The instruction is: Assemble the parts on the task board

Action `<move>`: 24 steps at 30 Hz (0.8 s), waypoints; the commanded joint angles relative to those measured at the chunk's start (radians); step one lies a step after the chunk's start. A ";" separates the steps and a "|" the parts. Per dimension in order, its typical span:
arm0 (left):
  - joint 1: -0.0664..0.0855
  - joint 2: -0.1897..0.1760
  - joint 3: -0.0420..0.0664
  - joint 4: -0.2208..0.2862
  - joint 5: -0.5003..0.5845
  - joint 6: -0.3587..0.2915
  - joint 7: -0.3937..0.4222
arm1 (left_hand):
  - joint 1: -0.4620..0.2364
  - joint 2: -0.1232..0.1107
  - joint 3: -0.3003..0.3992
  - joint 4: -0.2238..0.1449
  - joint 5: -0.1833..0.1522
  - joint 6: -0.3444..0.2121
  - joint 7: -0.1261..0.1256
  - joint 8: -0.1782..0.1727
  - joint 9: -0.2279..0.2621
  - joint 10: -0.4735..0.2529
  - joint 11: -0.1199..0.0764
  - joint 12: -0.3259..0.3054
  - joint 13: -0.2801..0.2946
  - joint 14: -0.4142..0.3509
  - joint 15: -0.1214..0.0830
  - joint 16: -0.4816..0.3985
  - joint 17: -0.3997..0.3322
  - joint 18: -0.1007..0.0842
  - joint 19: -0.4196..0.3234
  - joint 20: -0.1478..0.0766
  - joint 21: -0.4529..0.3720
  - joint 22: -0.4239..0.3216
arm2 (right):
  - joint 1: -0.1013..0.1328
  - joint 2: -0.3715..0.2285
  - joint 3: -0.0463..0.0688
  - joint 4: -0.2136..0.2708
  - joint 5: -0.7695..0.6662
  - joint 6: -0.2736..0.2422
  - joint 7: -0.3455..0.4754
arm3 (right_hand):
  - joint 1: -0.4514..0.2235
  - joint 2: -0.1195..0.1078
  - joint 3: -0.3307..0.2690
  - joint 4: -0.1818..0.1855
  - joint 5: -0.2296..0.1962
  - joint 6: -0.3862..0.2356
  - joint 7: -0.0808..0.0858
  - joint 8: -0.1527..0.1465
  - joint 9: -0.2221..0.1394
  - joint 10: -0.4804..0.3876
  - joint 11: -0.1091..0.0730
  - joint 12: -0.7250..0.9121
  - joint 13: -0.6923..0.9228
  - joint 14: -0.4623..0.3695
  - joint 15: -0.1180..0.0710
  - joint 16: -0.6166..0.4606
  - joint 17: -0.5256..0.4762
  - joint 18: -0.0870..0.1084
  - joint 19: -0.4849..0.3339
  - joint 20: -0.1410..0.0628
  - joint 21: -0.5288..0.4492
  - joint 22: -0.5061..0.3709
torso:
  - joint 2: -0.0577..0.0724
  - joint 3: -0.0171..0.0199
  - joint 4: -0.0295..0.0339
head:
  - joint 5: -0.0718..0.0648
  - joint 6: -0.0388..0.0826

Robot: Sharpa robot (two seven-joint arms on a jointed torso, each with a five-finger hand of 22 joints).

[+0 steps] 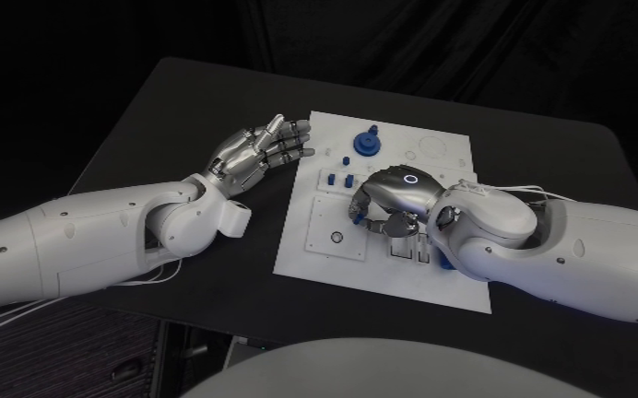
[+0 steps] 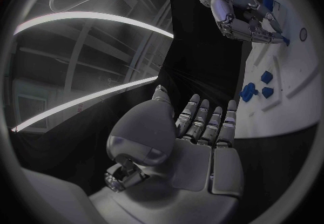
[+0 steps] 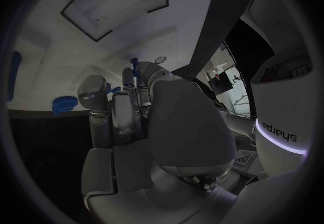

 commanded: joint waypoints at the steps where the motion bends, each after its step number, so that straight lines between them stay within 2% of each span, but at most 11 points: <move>1: -0.002 0.003 0.001 -0.001 0.000 0.021 0.088 | -0.002 0.010 -0.001 0.001 0.006 0.007 0.044 0.004 0.001 0.000 0.006 0.005 0.001 -0.007 -0.002 0.006 0.000 0.014 -0.008 0.001 0.002 -0.002 | -0.003 0.001 0.000 -0.001 -0.016 0.006 -0.013 | 0.008 0.005 0.000 -0.006 -0.001 0.002 0.005 -0.003 0.001 0.005 0.004 0.000 0.001 -0.002 0.005 -0.006 0.000 -0.016 -0.003 0.002 -0.002 0.109 | -0.001 0.0000 0.0007 | -0.001 0.000; 11: -0.004 0.004 0.001 -0.003 0.000 0.023 0.085 | 0.000 0.013 0.000 0.000 0.015 0.008 0.046 0.004 0.001 0.000 0.008 0.006 0.001 -0.007 -0.001 0.008 0.000 0.014 -0.008 0.001 0.002 -0.002 | -0.010 0.011 0.000 -0.012 -0.031 0.006 -0.012 | 0.010 0.005 0.001 -0.008 0.000 0.003 0.006 -0.004 0.001 0.006 0.004 -0.001 0.001 -0.003 0.005 -0.007 -0.003 -0.015 -0.006 0.002 -0.007 0.108 | -0.001 0.0001 0.0001 | -0.001 0.000; 24: -0.005 0.005 0.001 -0.004 0.000 0.027 0.082 | 0.015 0.016 0.002 -0.002 0.051 0.016 0.047 0.009 0.003 0.004 0.010 0.012 0.002 -0.006 0.002 0.014 0.001 0.012 -0.003 0.002 0.006 0.001 | -0.020 0.018 0.000 -0.022 -0.047 0.012 -0.009 | 0.017 0.006 0.004 -0.015 0.004 0.002 0.007 -0.008 0.001 0.007 0.005 -0.005 0.001 -0.008 0.006 -0.012 -0.010 -0.014 -0.011 0.002 -0.015 0.106 | -0.002 -0.0001 0.0002 | 0.000 0.000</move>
